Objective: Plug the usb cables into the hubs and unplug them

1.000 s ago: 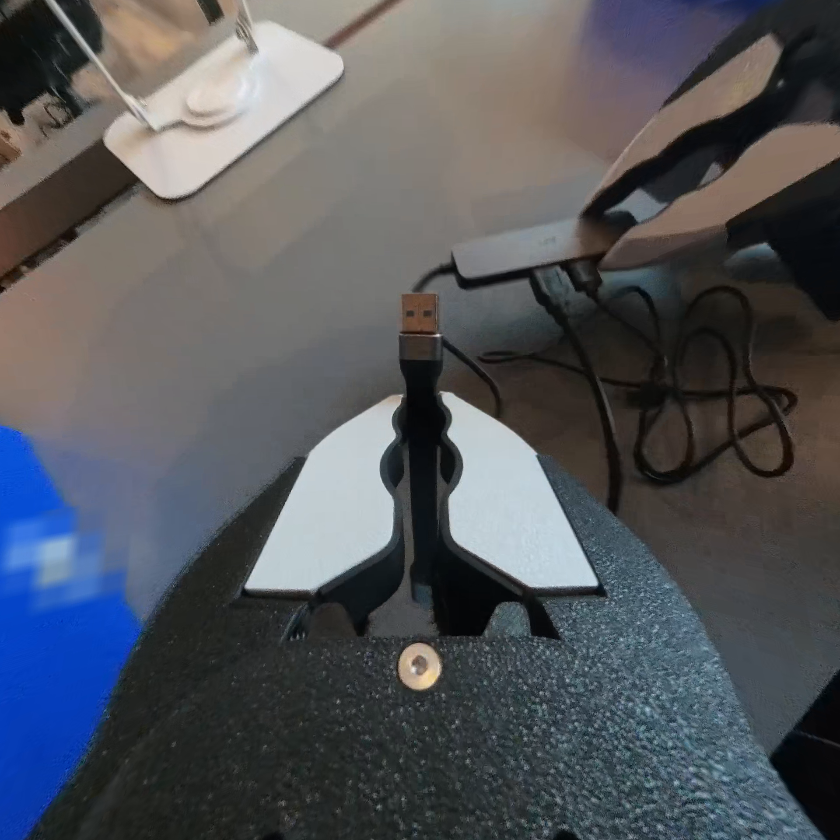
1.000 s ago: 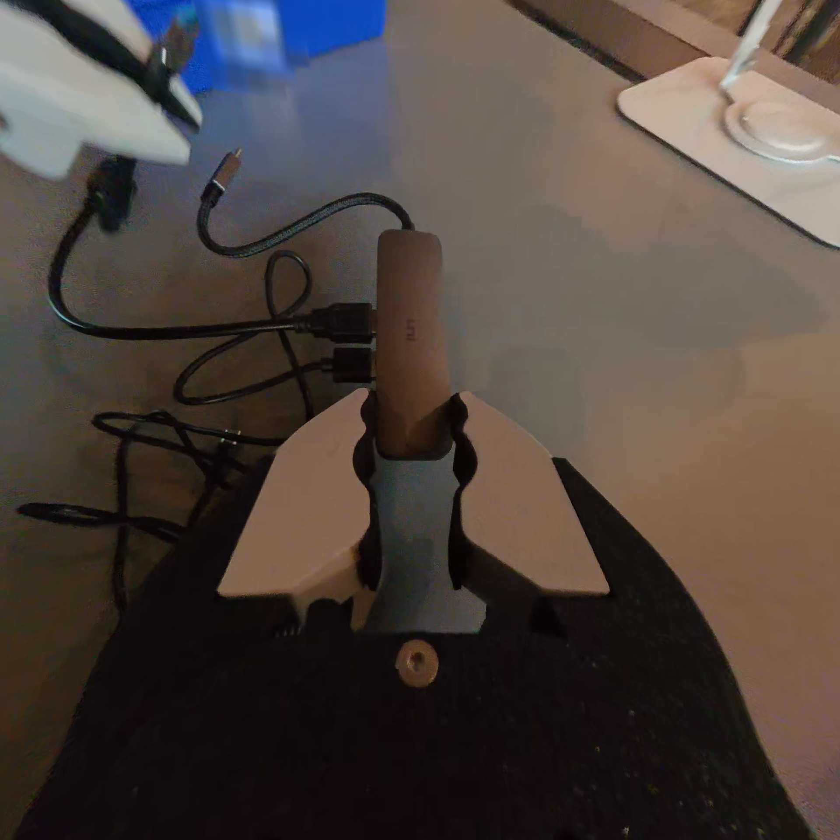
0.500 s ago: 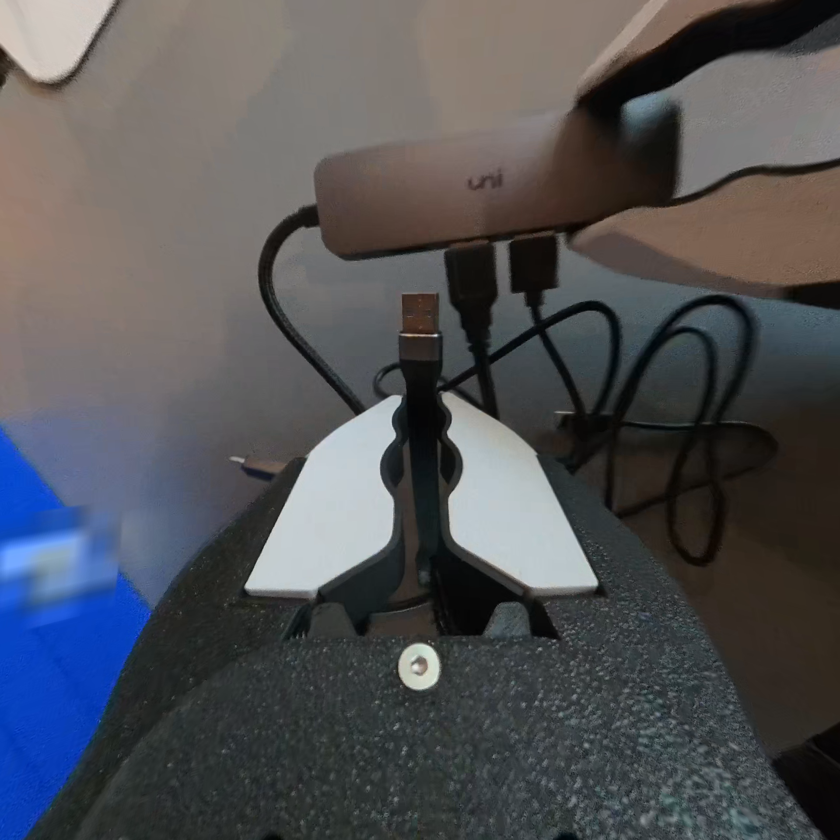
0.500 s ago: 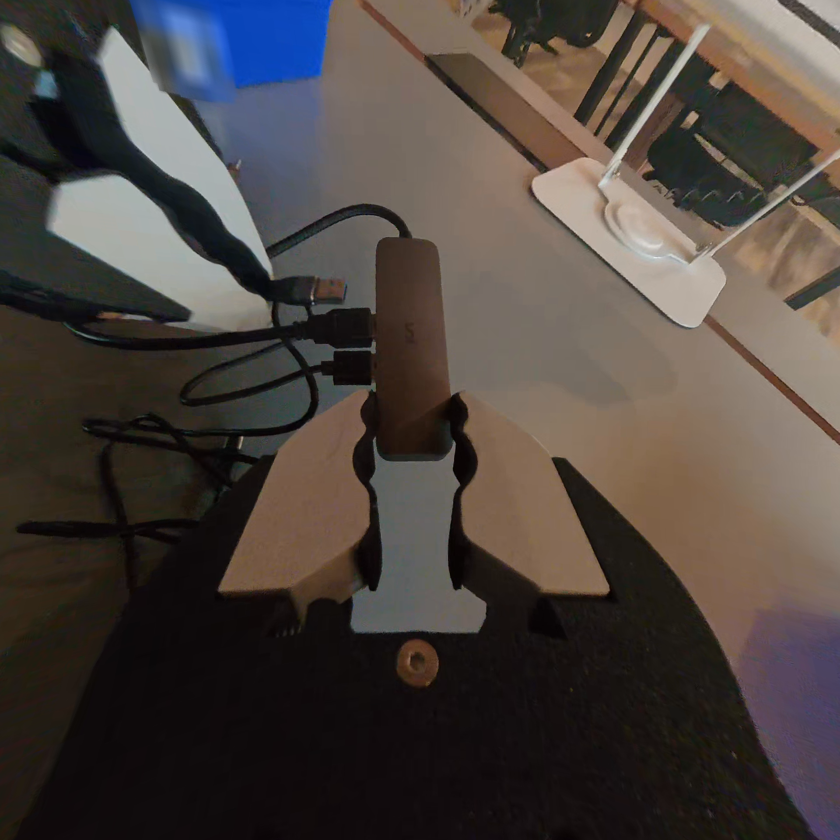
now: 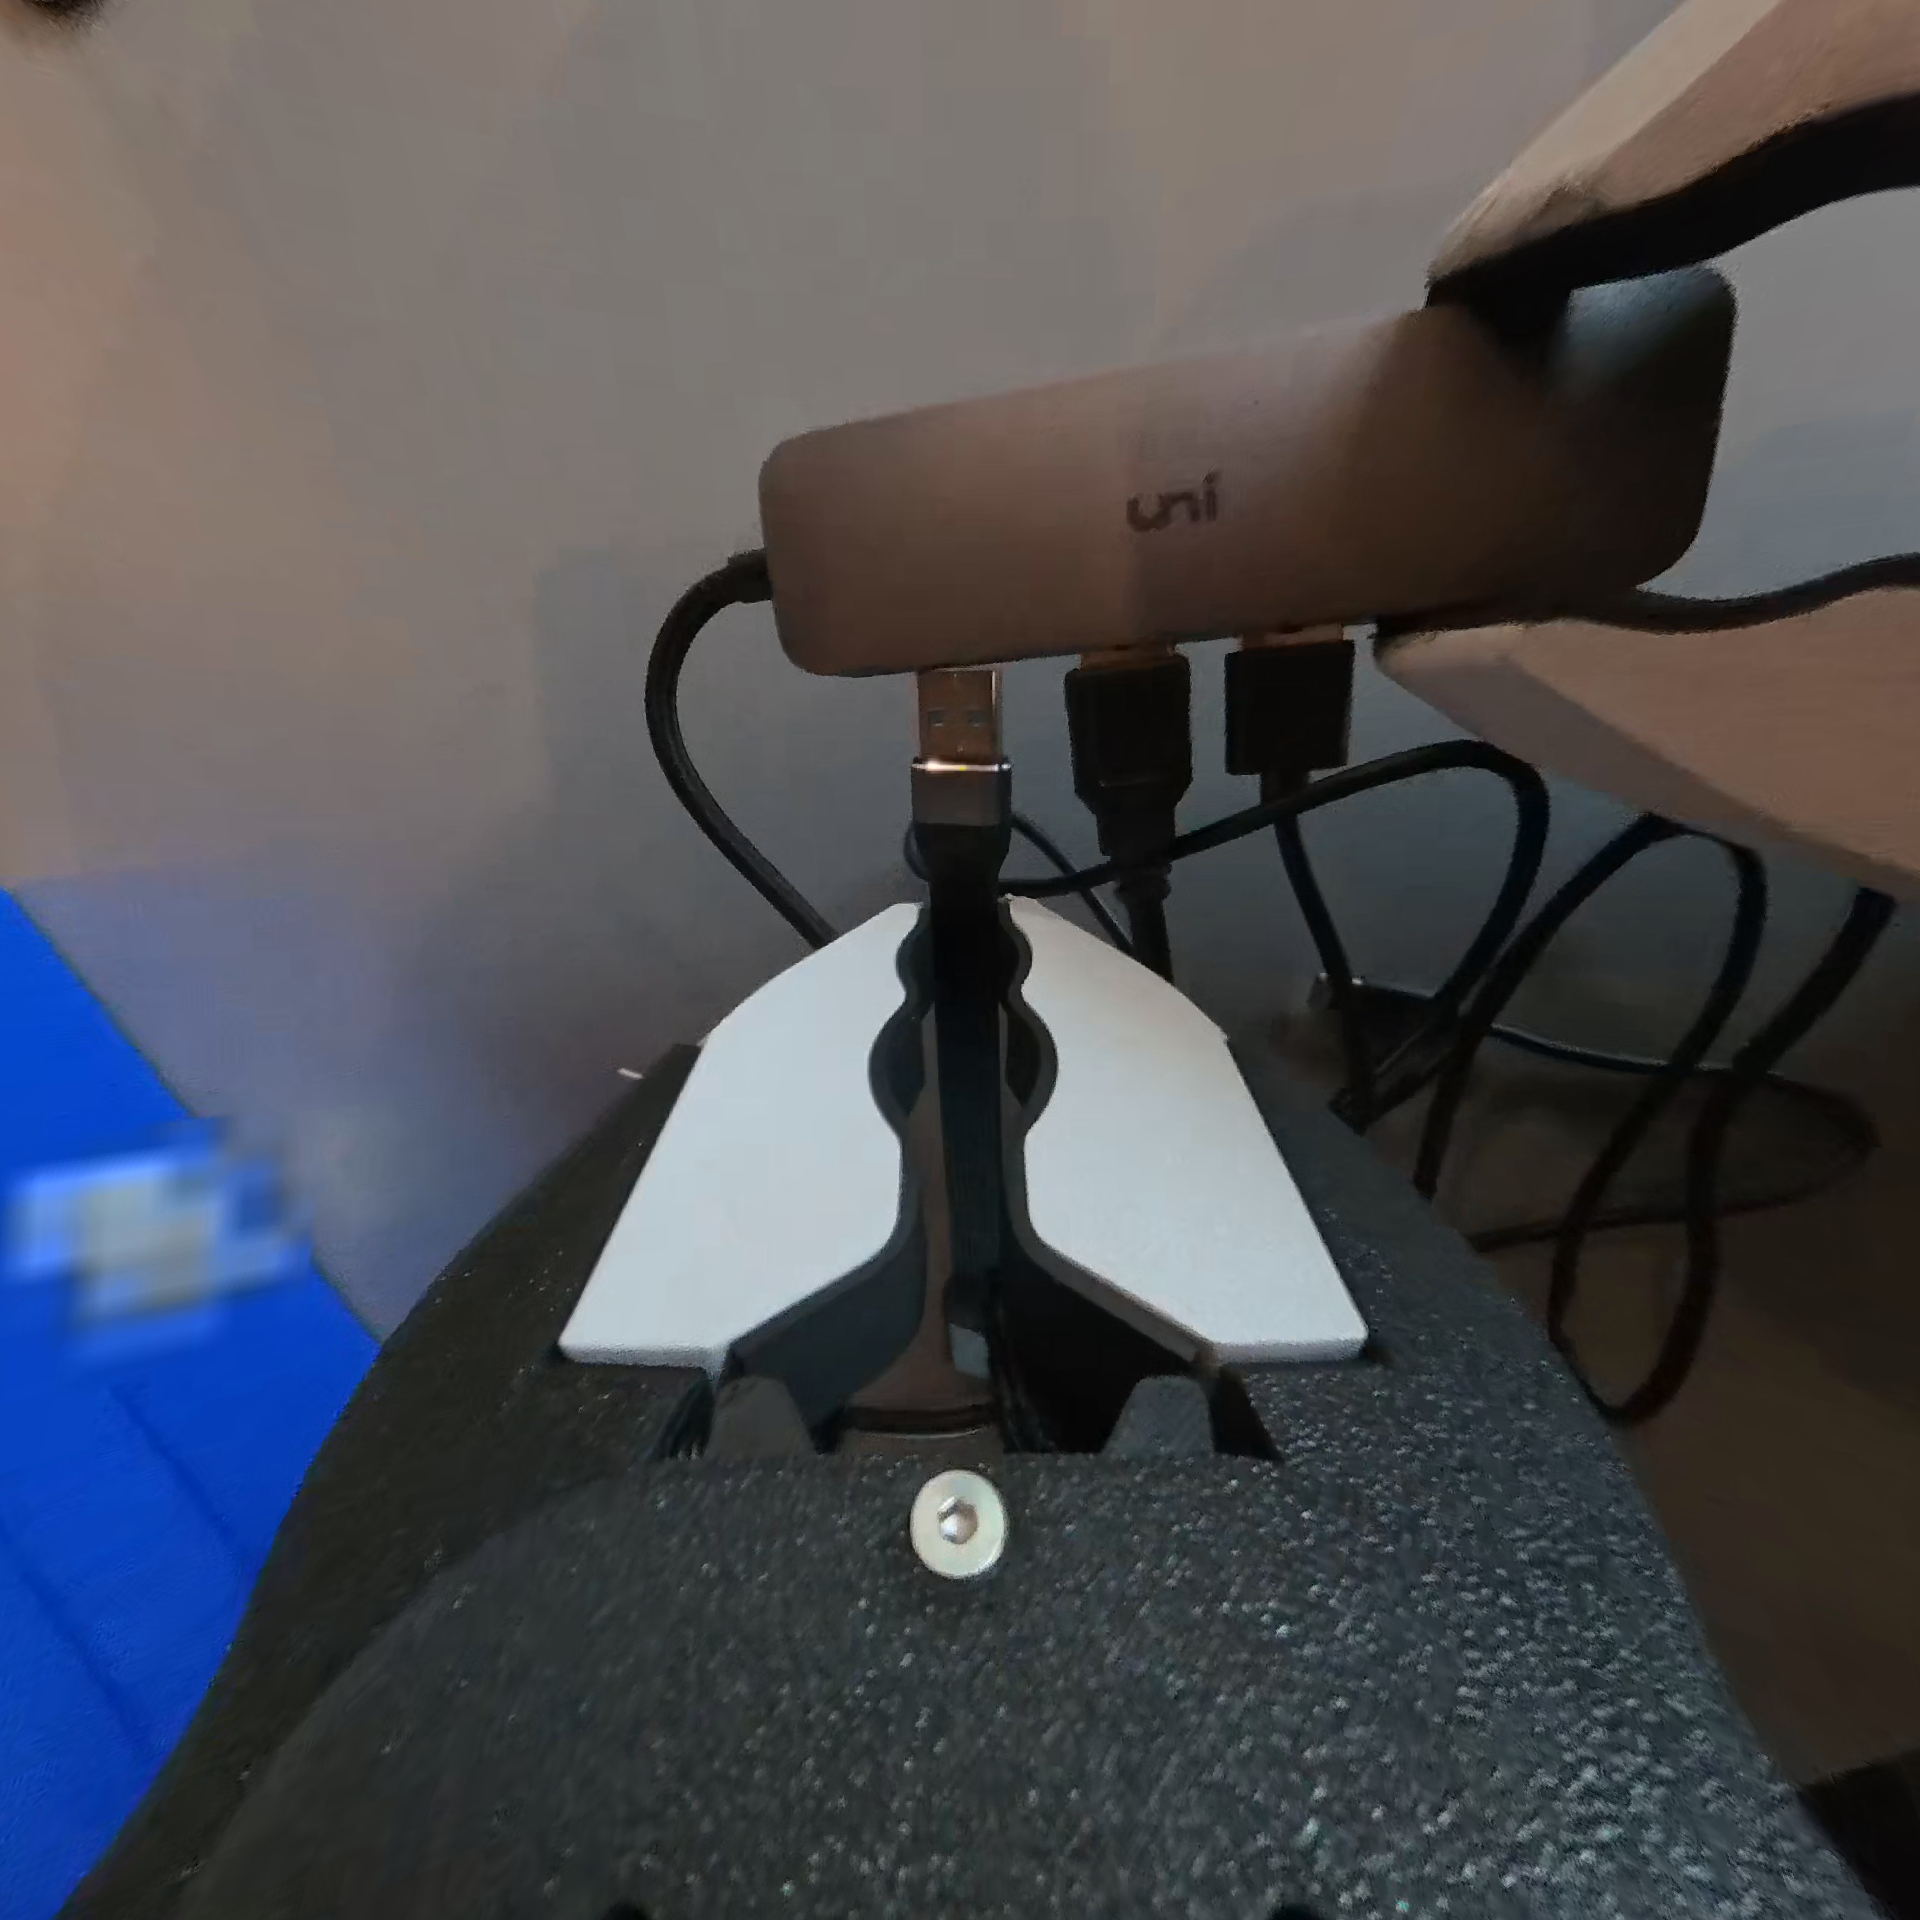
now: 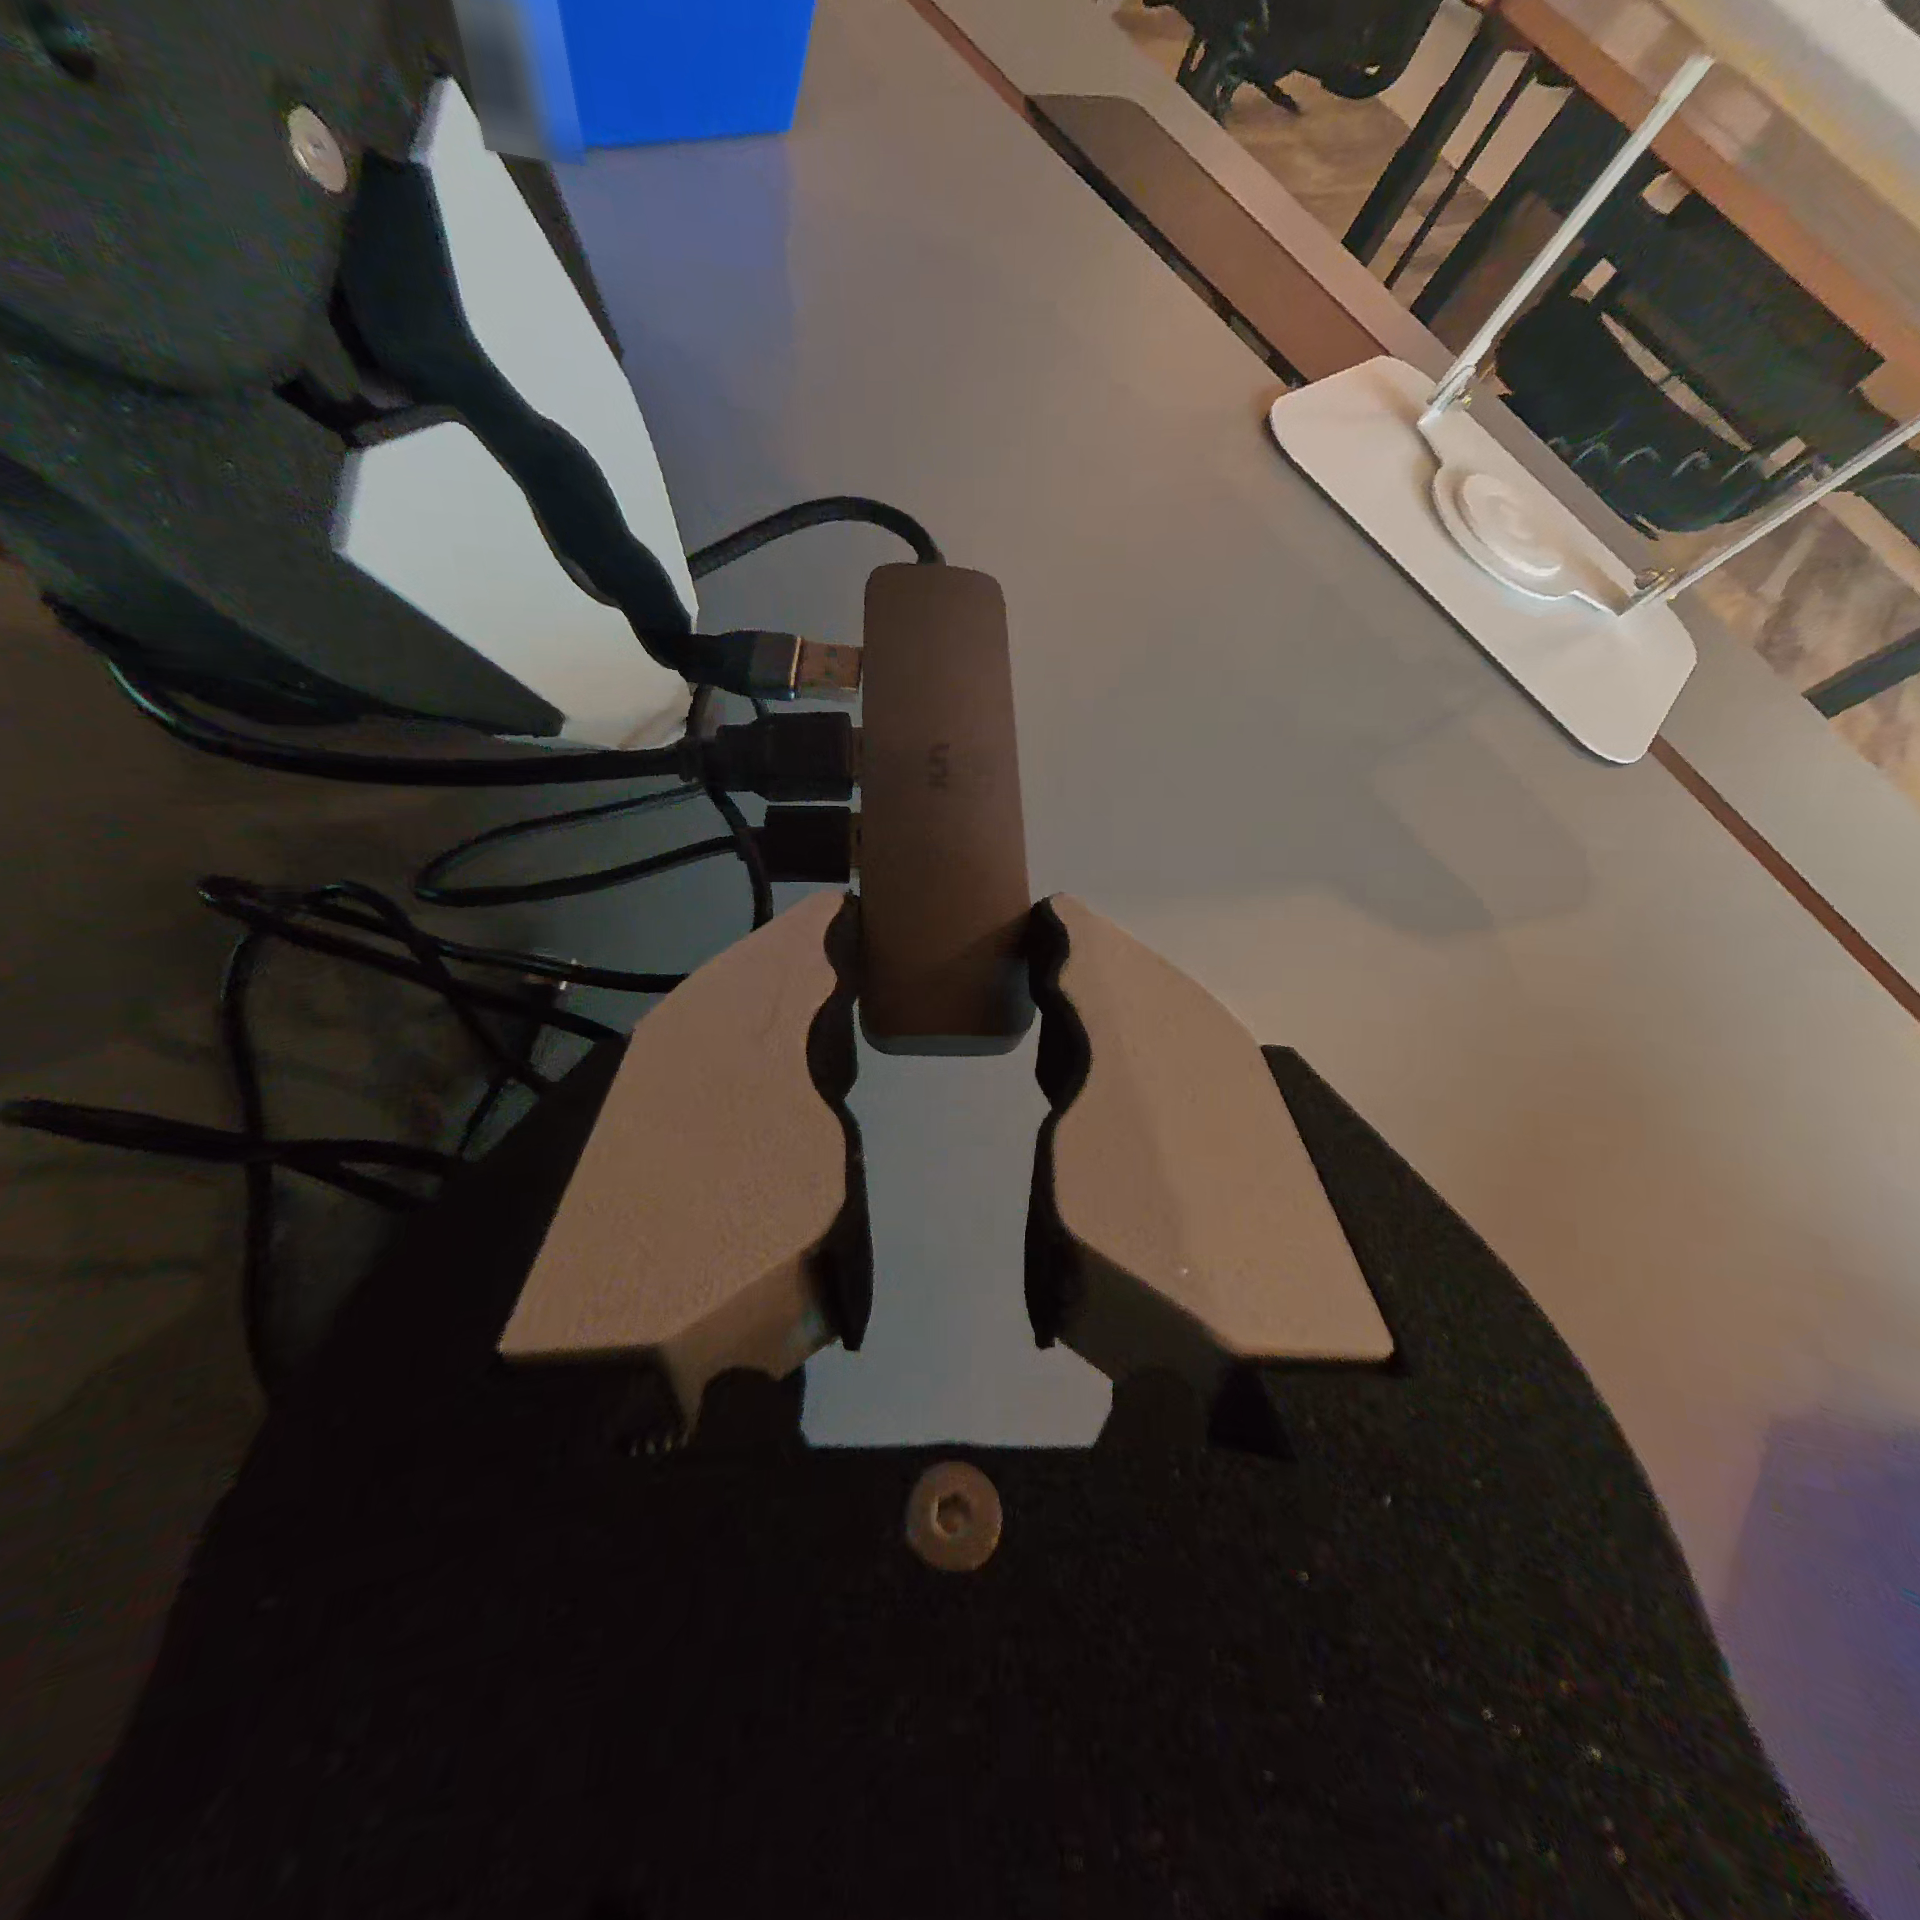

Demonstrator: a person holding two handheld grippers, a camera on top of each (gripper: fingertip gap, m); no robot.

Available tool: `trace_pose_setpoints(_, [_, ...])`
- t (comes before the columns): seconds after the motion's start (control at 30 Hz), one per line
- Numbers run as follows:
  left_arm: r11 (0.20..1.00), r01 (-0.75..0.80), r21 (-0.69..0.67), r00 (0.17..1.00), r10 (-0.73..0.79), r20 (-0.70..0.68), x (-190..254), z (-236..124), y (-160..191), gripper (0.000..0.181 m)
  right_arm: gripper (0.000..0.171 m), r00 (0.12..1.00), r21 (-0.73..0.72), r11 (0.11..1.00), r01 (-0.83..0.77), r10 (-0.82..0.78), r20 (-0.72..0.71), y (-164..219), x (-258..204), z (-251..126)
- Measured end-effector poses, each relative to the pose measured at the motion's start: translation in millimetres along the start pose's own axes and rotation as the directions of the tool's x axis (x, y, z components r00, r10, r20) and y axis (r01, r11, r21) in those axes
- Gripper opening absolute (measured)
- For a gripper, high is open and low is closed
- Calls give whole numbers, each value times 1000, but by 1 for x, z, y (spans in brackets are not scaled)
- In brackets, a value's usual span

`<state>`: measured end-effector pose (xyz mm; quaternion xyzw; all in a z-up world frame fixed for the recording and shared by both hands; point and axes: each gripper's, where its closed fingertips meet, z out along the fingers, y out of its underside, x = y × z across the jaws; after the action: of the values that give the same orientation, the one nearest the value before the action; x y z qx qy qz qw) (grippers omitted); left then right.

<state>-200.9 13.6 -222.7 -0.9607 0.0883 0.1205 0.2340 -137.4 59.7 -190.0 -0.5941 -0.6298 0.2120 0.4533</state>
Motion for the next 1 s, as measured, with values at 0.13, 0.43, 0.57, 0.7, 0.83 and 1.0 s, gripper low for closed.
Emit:
trace_pose_setpoints(0.13, [999, 24, 34, 999, -23, -35, 3, 1, -1, 11, 30, 1000, -9, 1000, -7, 7, 16, 3, 0, 1])
trace_pose_setpoints(0.43, [998, 40, 56, 998, -37, -54, 6, 2, 0, 11, 30, 999, -5, 1000, -30, 30, 38, 5, -1, 4])
trace_pose_setpoints(0.57, [1000, 23, 18, 999, -23, -41, 5, 7, 5, 11, 30, 1000, -13, 1000, -4, 4, 29, 6, -2, 5])
trace_pose_setpoints(0.7, [999, 34, 33, 998, -32, -61, 6, 7, 4, 11, 30, 999, -5, 1000, -4, 5, 35, 7, -2, 6])
trace_pose_setpoints(0.83, [999, 29, 25, 997, -27, -77, 7, 8, 5, 11, 30, 999, 15, 1000, 21, -21, 40, 5, -4, 7])
trace_pose_setpoints(1.0, [999, 42, 21, 996, -41, -73, 7, 13, 7, 11, 30, 996, 34, 999, 29, -32, 88, 5, -8, 5])
